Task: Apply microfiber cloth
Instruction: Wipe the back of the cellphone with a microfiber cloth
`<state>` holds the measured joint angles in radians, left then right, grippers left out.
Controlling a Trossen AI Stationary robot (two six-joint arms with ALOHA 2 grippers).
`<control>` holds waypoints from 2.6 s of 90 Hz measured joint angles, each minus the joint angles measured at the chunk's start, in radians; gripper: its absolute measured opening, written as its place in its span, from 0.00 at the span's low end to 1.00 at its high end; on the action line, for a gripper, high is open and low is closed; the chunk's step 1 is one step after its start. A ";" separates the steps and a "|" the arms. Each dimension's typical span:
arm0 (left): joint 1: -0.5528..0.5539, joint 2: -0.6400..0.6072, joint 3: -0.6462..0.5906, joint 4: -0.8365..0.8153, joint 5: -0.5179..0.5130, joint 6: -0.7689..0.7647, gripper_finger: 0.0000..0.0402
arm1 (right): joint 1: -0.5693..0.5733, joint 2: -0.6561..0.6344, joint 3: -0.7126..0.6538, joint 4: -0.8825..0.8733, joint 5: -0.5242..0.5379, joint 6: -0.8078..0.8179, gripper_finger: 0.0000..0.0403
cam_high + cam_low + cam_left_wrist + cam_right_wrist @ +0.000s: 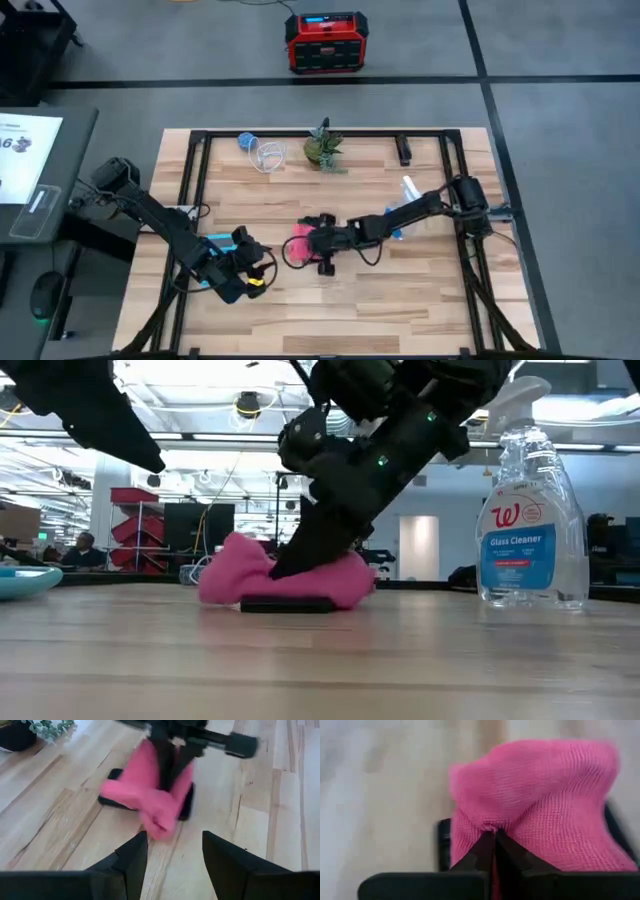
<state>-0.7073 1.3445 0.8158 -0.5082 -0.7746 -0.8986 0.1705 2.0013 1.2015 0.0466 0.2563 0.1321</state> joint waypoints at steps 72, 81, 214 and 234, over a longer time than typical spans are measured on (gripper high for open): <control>0.000 0.001 -0.001 0.006 -0.001 0.000 0.40 | -0.050 0.030 0.004 -0.056 -0.126 -0.028 0.00; 0.000 0.013 -0.001 0.007 -0.001 0.001 0.40 | -0.049 0.026 0.003 -0.057 -0.208 -0.068 0.00; 0.080 0.276 0.000 0.283 -0.137 0.120 0.40 | -0.007 0.065 0.002 0.111 0.026 0.034 0.00; 0.079 0.268 0.000 0.287 -0.143 0.115 0.40 | -0.021 0.062 0.002 0.118 -0.223 -0.057 0.00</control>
<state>-0.6281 1.6125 0.8162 -0.2209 -0.9176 -0.7838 0.1494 2.0628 1.2034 0.1644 0.0333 0.0747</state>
